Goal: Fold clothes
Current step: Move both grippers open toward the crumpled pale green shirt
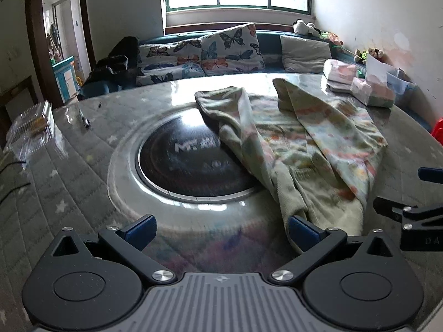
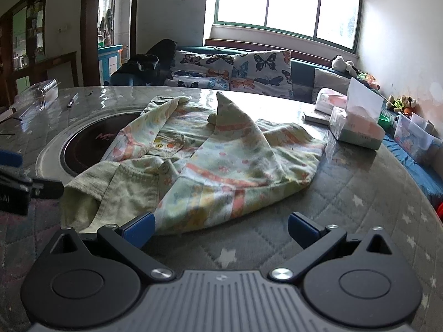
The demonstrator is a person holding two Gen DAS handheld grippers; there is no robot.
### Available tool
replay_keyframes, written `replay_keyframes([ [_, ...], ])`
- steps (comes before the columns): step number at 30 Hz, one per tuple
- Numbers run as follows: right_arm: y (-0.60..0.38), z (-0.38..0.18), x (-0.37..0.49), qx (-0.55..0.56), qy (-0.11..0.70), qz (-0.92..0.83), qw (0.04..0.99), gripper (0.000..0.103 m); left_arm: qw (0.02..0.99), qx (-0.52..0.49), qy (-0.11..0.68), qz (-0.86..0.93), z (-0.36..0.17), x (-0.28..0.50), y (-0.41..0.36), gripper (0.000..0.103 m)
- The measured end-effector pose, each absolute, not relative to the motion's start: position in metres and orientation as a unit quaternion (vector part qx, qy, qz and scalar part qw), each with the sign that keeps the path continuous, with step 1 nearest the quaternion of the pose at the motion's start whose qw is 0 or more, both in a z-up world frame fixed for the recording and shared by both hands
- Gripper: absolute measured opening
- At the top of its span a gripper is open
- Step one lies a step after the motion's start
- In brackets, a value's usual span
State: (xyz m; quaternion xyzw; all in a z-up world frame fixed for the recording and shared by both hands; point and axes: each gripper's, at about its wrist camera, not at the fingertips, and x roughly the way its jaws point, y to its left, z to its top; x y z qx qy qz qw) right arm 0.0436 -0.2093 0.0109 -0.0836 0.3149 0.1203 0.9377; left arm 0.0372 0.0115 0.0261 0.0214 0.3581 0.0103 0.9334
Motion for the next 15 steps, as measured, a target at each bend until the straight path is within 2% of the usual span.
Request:
replay_keyframes([
  [15, -0.210, 0.021, 0.114, -0.103, 0.310, 0.115, 0.938, 0.103, 0.935, 0.048, 0.351, -0.003, 0.038, 0.117, 0.001, 0.103],
])
